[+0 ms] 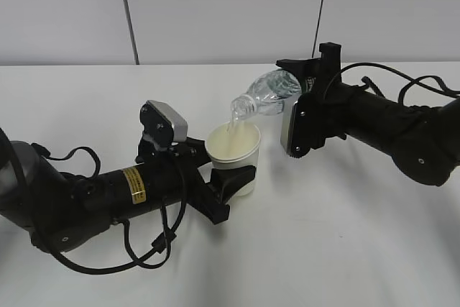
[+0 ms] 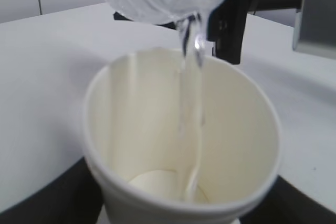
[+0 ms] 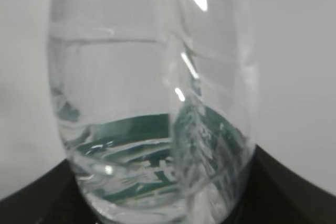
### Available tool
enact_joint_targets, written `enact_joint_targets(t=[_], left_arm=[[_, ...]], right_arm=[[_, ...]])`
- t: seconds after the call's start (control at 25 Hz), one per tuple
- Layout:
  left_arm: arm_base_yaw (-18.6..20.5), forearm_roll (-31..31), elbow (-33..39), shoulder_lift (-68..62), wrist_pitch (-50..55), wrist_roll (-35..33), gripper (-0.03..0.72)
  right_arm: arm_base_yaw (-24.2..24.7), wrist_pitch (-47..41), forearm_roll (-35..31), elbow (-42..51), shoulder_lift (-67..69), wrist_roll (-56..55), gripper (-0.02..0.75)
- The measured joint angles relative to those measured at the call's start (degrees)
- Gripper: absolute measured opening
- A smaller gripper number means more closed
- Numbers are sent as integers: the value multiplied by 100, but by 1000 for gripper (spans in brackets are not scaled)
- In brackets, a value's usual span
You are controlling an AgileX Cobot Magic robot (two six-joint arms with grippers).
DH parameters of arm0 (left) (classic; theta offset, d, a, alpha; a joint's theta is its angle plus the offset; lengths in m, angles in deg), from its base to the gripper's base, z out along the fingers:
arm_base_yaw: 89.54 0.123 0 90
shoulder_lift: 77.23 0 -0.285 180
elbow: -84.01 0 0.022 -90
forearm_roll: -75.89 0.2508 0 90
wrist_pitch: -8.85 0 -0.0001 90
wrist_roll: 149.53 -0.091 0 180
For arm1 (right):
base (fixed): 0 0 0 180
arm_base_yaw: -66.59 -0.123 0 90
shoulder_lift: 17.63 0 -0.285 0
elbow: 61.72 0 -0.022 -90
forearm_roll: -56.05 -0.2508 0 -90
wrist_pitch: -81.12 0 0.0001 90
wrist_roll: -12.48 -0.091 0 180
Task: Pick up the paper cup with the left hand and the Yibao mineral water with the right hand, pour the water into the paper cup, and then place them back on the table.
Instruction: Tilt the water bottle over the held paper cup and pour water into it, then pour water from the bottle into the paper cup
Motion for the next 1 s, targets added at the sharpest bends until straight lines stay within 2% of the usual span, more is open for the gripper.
enact_joint_targets(t=[1.0], left_arm=[[0, 5, 0, 0, 0, 0, 443]], right_arm=[[0, 0, -221, 0, 0, 697, 490]])
